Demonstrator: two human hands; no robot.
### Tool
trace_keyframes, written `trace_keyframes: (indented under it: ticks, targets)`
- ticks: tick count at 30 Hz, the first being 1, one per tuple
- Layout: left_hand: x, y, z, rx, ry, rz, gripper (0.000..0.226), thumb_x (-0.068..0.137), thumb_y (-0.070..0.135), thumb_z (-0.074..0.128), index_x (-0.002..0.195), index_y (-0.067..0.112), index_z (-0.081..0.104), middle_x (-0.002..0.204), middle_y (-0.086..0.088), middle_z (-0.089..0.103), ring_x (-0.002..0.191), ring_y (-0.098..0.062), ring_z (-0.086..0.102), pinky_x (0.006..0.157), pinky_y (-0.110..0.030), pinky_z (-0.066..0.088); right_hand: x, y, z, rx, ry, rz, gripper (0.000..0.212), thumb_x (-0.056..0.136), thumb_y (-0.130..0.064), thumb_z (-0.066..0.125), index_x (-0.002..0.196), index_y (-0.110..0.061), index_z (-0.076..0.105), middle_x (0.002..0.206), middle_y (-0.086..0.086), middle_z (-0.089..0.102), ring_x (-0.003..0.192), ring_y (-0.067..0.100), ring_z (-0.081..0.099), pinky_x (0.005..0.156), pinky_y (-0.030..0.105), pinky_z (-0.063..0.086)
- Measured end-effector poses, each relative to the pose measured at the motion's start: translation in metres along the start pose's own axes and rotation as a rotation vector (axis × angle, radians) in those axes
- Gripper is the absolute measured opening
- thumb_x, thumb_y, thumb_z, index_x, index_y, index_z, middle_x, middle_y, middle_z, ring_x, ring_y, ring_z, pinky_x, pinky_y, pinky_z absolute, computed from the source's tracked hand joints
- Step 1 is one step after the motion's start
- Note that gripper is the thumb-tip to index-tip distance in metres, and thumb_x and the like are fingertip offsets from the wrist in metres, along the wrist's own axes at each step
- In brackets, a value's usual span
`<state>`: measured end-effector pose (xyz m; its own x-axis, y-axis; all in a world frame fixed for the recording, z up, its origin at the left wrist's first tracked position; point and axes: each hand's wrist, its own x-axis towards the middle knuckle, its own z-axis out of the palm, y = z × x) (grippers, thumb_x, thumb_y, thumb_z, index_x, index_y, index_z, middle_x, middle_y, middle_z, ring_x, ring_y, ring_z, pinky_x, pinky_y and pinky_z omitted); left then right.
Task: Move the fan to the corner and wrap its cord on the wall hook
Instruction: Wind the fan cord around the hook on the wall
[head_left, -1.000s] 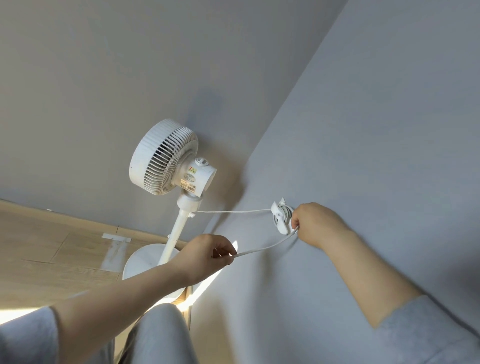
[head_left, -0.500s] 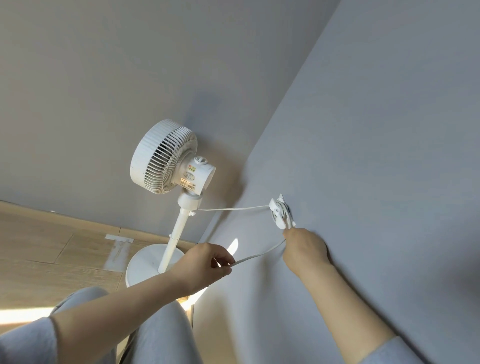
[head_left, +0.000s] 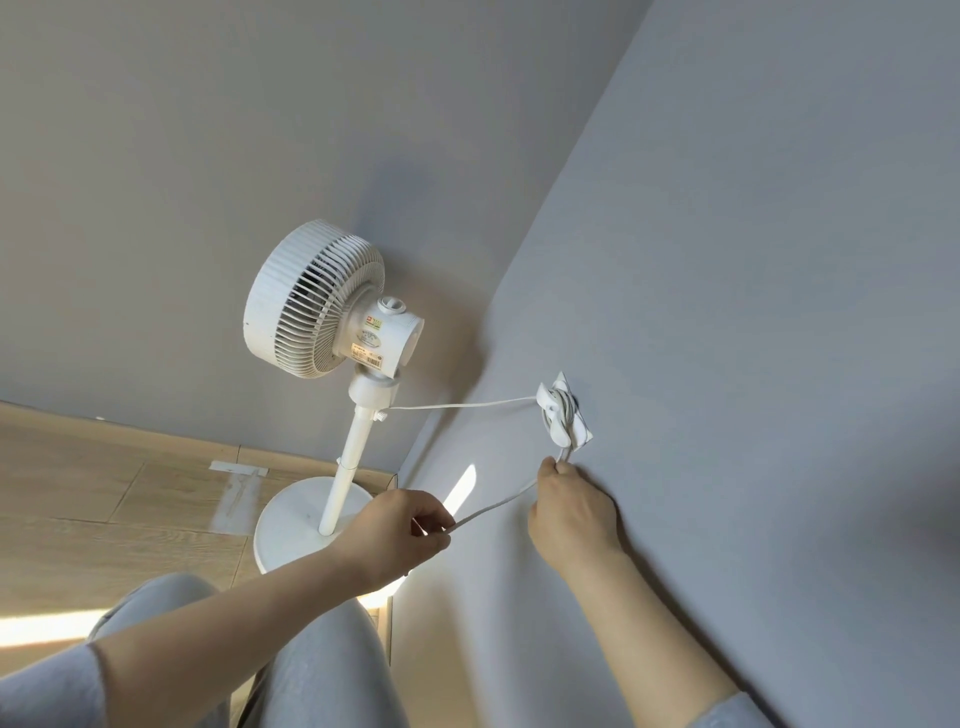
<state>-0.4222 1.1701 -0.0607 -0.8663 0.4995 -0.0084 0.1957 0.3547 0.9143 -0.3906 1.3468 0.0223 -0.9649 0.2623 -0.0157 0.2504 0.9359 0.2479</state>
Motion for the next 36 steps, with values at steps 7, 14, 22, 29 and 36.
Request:
trace_keyframes:
  ticks: [7, 14, 22, 29, 36]
  targets:
    - [0.021, -0.006, 0.000, -0.139, -0.028, -0.187, 0.018, 0.088, 0.022, 0.059, 0.080, 0.011, 0.071, 0.059, 0.005, 0.054, 0.044, -0.006, 0.046, 0.045, -0.020, 0.040, 0.014, -0.002, 0.013, 0.173, 0.024, -0.008, 0.058, 0.094, -0.019, 0.040, 0.148, -0.006, 0.023, 0.148, 0.006, 0.036, 0.129, 0.022, 0.046, 0.098, 0.030, 0.044]
    - [0.057, -0.014, -0.010, -0.143, 0.017, -0.333, 0.023, 0.088, 0.019, 0.057, 0.073, 0.012, 0.073, 0.062, 0.003, 0.059, 0.045, -0.012, 0.046, 0.037, -0.018, 0.037, 0.011, 0.001, 0.018, 0.507, 0.024, 0.015, 0.056, 0.093, -0.023, 0.047, 0.146, -0.014, 0.032, 0.138, 0.005, 0.052, 0.124, 0.021, 0.051, 0.102, 0.030, 0.041]
    - [0.103, -0.011, -0.010, -0.096, 0.013, -0.388, 0.024, 0.090, 0.017, 0.056, 0.076, 0.007, 0.073, 0.061, 0.001, 0.062, 0.045, -0.010, 0.046, 0.037, -0.016, 0.035, -0.012, 0.005, 0.039, 0.917, -0.013, 0.174, 0.044, 0.088, -0.032, 0.056, 0.132, -0.033, 0.050, 0.101, -0.014, 0.061, 0.085, 0.006, 0.062, 0.086, 0.031, 0.053]
    - [0.139, -0.004, -0.004, -0.135, 0.057, -0.458, 0.025, 0.090, 0.016, 0.057, 0.075, 0.002, 0.071, 0.058, -0.003, 0.063, 0.042, -0.010, 0.051, 0.036, -0.013, 0.039, -0.012, 0.004, 0.044, 1.389, -0.103, 0.257, 0.019, 0.093, -0.026, 0.055, 0.106, -0.013, 0.059, 0.097, 0.004, 0.067, 0.079, 0.014, 0.069, 0.075, 0.027, 0.060]
    - [0.187, 0.021, -0.019, -0.272, 0.093, -0.513, 0.027, 0.087, 0.021, 0.061, 0.063, 0.010, 0.070, 0.056, -0.003, 0.063, 0.046, -0.015, 0.048, 0.052, -0.024, 0.034, -0.003, 0.000, 0.070, 1.535, -0.164, 0.405, 0.013, 0.090, -0.025, 0.059, 0.100, -0.016, 0.059, 0.083, 0.001, 0.067, 0.064, 0.009, 0.065, 0.069, 0.029, 0.058]
